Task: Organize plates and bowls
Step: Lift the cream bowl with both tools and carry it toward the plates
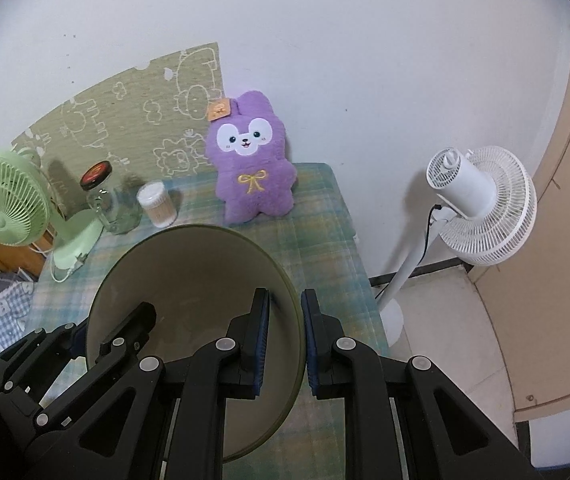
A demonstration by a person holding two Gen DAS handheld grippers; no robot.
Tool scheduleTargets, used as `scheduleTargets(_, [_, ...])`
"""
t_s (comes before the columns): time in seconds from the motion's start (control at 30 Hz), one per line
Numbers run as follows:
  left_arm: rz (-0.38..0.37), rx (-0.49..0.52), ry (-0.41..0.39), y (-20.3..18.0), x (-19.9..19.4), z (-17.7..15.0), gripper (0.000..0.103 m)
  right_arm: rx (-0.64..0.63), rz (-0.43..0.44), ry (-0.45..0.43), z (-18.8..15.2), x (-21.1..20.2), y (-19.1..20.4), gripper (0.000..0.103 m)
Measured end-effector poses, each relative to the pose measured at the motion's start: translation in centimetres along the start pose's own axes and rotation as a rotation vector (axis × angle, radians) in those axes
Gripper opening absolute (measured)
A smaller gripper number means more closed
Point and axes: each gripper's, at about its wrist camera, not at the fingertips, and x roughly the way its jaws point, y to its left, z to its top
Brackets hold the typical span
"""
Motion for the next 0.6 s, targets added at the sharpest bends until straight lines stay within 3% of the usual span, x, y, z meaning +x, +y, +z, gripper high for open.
scheduleTargets(0.6, [-0.028,0.022,-0.022,6.7,-5.4,-3.4,0.019,0.006,-0.028,-0.030,-3.8,-5.5,7.7,0.019])
